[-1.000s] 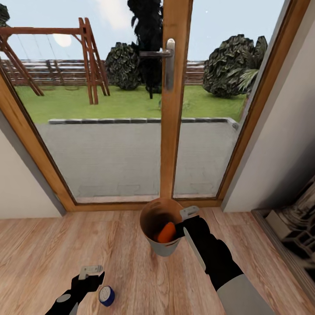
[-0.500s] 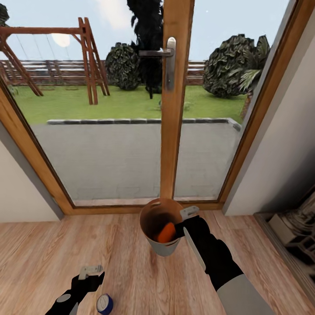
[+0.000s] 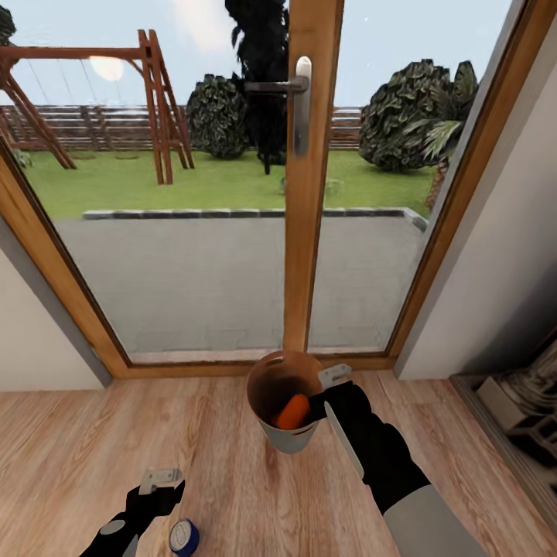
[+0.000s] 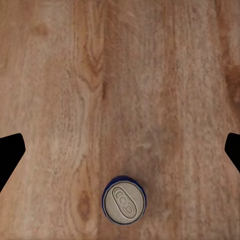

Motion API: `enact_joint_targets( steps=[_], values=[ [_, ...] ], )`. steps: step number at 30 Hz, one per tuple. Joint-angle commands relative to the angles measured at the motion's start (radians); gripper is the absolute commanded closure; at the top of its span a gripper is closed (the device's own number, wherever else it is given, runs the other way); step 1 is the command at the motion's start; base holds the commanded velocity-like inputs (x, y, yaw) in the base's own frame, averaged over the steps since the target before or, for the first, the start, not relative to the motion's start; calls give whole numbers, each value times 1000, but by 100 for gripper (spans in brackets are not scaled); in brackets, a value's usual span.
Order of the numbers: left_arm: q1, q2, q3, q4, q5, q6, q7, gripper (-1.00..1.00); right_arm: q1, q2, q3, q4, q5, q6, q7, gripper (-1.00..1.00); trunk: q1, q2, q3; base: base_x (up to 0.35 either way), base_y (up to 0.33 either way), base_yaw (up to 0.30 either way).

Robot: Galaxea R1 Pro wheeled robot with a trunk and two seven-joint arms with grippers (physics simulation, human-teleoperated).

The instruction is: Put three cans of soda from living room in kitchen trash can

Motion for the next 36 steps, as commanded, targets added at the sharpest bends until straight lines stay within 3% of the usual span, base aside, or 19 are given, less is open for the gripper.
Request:
enact_joint_targets(
  steps=[1, 14, 36],
  values=[
    [0, 0, 0, 0, 0, 0, 0, -100, -1, 0, 0, -1, -3, 0, 3, 100, 4, -7, -3, 0, 0, 0],
    [0, 0, 0, 0, 0, 0, 0, -100, -1, 0, 0, -1, -3, -1, 3, 100, 54, -98, -48, 0, 0, 0],
    [0, 0, 0, 0, 0, 0, -1, -100, -1, 0, 1, -1, -3, -1, 3, 100, 138, -252, -151, 0, 0, 0]
  ],
)
